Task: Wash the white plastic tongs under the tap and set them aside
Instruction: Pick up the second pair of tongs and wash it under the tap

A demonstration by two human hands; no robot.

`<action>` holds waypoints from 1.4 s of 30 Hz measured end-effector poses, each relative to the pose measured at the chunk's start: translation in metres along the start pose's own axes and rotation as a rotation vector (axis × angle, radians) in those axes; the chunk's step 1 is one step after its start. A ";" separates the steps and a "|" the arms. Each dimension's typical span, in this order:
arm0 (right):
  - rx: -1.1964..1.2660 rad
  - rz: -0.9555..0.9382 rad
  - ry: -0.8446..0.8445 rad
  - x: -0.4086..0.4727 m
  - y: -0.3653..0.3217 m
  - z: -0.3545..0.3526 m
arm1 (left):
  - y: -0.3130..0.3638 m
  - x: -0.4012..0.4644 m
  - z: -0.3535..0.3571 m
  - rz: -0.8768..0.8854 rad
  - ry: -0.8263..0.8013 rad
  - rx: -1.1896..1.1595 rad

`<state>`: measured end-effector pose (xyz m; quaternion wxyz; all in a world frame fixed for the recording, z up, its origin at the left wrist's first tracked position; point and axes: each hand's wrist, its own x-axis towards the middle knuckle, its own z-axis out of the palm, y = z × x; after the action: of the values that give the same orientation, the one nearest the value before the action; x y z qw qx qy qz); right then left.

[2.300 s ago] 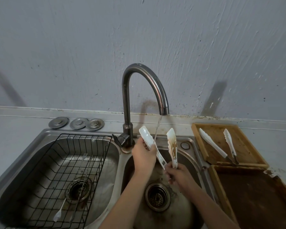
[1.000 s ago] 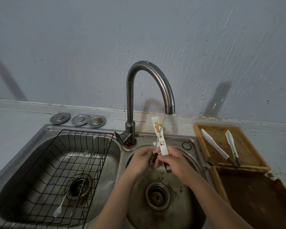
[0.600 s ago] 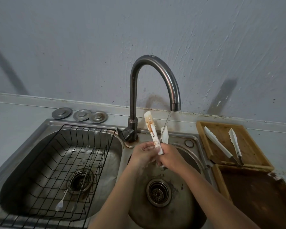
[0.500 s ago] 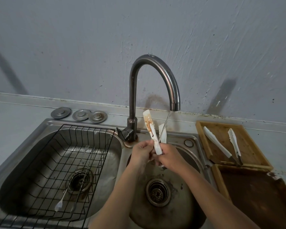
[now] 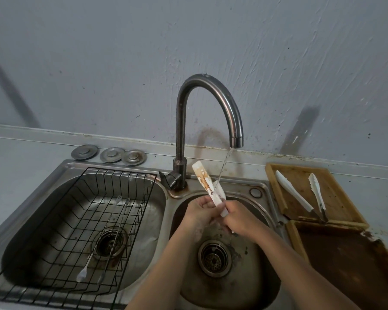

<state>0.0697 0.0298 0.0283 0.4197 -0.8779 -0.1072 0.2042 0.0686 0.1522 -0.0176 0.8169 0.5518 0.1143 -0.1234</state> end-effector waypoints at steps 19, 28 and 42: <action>-0.217 0.100 0.079 -0.009 0.003 -0.002 | 0.008 -0.003 -0.002 -0.191 0.038 -0.278; -0.308 0.162 -0.003 -0.026 0.010 -0.014 | 0.004 -0.005 -0.005 -0.292 0.054 -0.475; -0.344 0.200 -0.051 -0.037 0.021 -0.034 | -0.001 -0.005 -0.004 -0.309 0.030 -0.338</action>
<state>0.0519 -0.0202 0.0407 0.2385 -0.9374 -0.0635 0.2456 0.0630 0.1555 -0.0181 0.8673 0.3849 0.2285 -0.2179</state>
